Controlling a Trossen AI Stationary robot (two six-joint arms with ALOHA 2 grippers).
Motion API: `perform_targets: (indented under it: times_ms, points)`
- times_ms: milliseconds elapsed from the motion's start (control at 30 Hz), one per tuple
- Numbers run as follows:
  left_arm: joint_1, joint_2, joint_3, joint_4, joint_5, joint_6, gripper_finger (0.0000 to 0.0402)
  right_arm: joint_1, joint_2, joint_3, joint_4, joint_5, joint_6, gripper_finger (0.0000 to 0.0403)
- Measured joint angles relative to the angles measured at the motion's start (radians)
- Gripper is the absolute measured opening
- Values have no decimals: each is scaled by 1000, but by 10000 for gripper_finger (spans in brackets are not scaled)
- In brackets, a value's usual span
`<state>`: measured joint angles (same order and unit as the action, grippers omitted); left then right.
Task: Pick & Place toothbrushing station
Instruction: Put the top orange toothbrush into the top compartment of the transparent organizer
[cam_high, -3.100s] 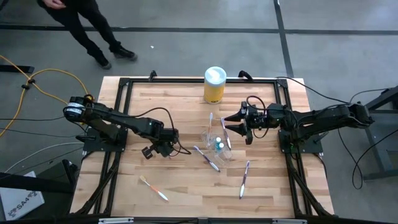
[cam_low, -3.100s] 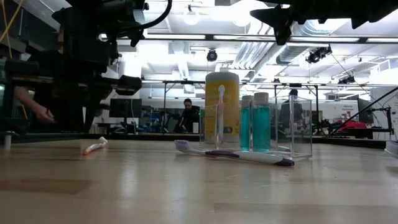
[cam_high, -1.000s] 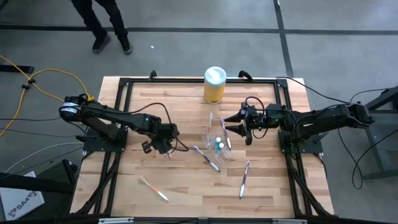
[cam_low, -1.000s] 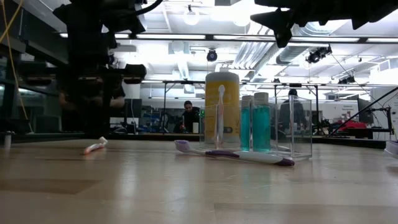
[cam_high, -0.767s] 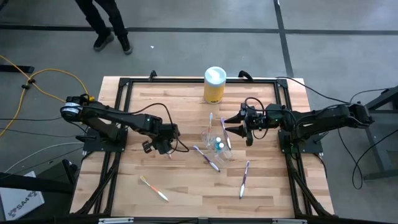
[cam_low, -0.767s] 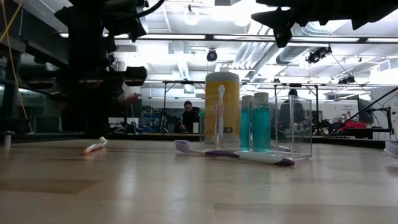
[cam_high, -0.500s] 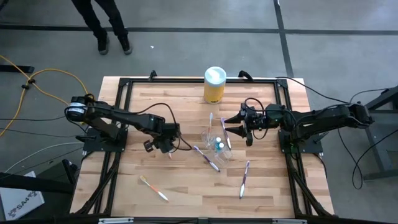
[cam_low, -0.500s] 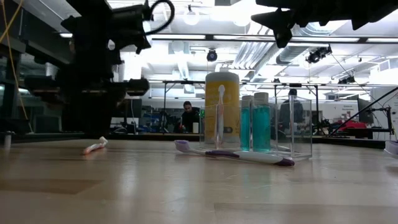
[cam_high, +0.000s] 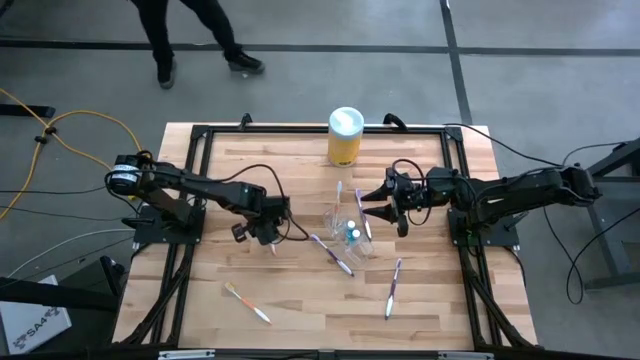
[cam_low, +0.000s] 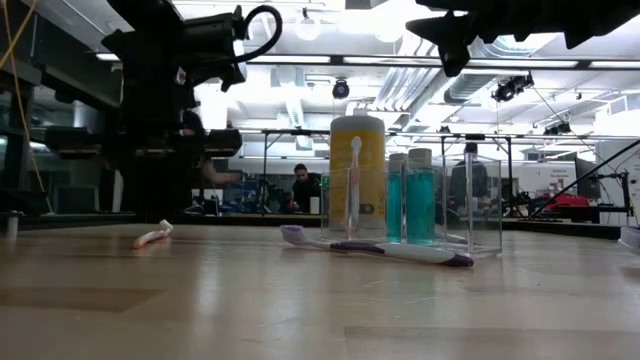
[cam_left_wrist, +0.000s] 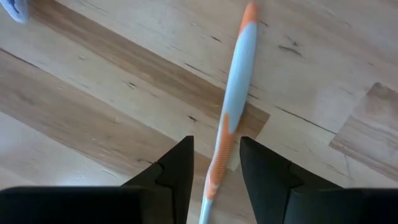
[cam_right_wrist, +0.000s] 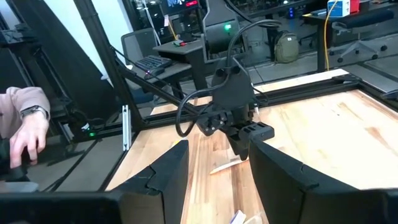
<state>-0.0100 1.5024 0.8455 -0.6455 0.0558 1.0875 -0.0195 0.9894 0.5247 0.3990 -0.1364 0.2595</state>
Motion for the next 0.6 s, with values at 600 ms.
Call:
perform_targets:
  times_ms: [600]
  points:
    - [32,96,3,-2,59,16,124,0,0,0,-3,-2,-3,160]
